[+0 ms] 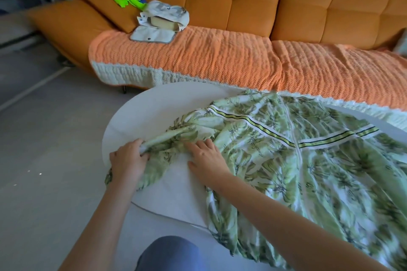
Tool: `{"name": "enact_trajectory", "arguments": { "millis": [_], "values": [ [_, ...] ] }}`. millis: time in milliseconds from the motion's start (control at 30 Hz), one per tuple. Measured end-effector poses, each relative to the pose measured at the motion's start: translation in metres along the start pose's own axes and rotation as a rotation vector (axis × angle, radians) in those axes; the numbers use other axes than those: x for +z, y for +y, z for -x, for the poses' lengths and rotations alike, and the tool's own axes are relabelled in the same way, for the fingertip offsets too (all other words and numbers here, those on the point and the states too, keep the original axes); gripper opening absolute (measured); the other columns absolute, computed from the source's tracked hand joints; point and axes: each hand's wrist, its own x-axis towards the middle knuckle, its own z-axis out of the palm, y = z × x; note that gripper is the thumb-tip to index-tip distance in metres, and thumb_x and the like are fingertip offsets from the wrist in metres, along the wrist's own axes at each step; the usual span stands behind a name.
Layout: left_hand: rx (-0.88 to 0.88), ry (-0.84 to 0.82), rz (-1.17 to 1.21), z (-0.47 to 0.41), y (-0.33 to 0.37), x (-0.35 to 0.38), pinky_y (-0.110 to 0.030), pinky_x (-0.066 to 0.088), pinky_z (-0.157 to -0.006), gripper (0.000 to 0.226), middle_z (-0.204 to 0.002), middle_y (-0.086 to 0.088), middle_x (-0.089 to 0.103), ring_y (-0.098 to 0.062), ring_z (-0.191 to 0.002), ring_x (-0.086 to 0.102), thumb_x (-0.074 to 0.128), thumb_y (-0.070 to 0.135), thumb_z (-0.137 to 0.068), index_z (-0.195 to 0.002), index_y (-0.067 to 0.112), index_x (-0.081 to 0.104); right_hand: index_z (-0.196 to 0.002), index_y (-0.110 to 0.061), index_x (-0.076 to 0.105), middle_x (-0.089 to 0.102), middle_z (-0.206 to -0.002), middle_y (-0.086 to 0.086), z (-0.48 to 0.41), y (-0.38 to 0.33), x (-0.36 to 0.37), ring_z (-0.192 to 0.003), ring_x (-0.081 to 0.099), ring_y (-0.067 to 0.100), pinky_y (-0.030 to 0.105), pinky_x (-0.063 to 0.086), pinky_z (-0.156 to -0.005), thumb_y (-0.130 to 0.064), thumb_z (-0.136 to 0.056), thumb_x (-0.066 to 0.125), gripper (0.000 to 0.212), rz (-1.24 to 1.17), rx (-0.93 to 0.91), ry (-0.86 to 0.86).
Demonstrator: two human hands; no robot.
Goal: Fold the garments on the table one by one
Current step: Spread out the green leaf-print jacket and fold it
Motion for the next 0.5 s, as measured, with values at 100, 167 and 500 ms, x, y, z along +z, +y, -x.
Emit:
{"name": "enact_trajectory", "arguments": {
  "millis": [100,167,500],
  "values": [
    [-0.061,0.239,0.035,-0.025,-0.011,-0.012,-0.042,0.034,-0.086,0.033,-0.104,-0.020,0.059,-0.039,-0.101,0.051,0.057,-0.003,-0.080,-0.107,0.013,0.068,-0.146,-0.023,0.027,0.049,-0.124,0.004,-0.005,0.002,0.002,-0.119,0.037,0.024,0.035,0.034,-0.099,-0.013,-0.090,0.045,0.059,-0.107,-0.022,-0.014],
    [-0.119,0.333,0.045,-0.043,-0.016,-0.023,-0.045,0.030,-0.094,0.035,-0.108,-0.022,0.055,-0.041,-0.106,0.045,0.060,-0.006,-0.076,-0.104,0.014,0.069,-0.147,-0.026,0.023,0.048,-0.121,0.001,-0.004,0.003,0.002,-0.116,0.037,0.019,0.035,0.039,-0.095,-0.013,-0.091,0.044,0.061,-0.173,-0.032,0.015],
    [0.354,0.077,0.025,-0.017,0.047,0.030,-0.041,0.046,-0.093,0.038,-0.117,-0.010,0.064,-0.029,-0.107,0.060,0.042,0.030,-0.091,-0.119,0.016,0.063,-0.117,-0.013,0.063,0.057,-0.109,0.003,-0.054,0.028,-0.005,-0.104,0.040,0.023,0.035,0.037,-0.094,-0.012,-0.094,0.048,0.028,-0.244,-0.006,0.283]
  ]
}}
